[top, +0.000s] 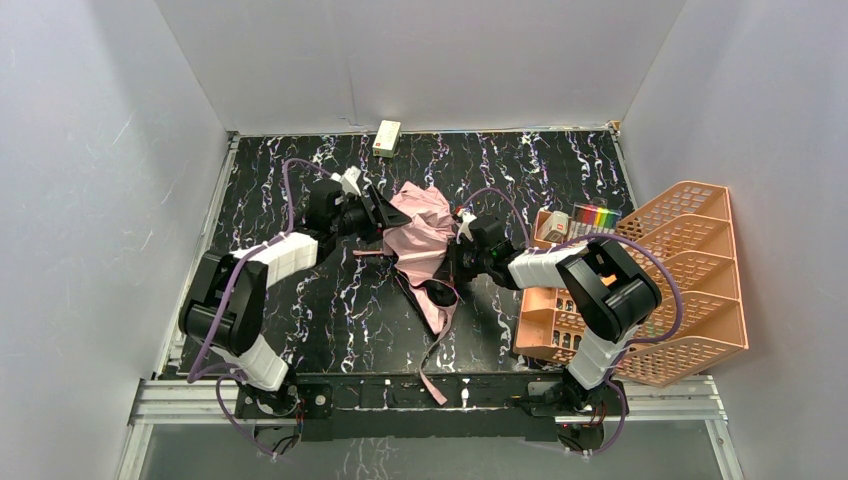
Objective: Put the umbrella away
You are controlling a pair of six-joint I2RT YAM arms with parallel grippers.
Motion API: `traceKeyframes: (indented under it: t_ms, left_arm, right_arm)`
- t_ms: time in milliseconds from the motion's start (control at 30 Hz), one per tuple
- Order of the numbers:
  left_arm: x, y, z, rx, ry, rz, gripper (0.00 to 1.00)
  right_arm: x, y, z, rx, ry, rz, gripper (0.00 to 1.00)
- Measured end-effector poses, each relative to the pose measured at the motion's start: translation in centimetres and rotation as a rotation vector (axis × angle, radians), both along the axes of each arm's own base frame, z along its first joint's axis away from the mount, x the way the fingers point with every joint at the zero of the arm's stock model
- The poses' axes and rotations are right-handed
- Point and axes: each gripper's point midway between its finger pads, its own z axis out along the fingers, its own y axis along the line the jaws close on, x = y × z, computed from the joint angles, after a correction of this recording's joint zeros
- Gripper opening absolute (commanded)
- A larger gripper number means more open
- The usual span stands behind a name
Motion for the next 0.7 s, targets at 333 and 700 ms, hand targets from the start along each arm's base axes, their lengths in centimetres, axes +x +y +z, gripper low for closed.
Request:
traceKeyframes:
  t_ms: [333,700]
  left_arm:
    - [1.1,-0.4,4.8,-0.098,-0.164,-0.057,0.38]
    - [2.5,-0.5,9.2,-0.144,-0.28,-0.1,0.04]
  right_arm:
    - [0.0,0.0,0.0,0.001,0.001,0.002,0.0]
    - [0.0,0.0,0.0,0.0,-0.001,0.004,0.0]
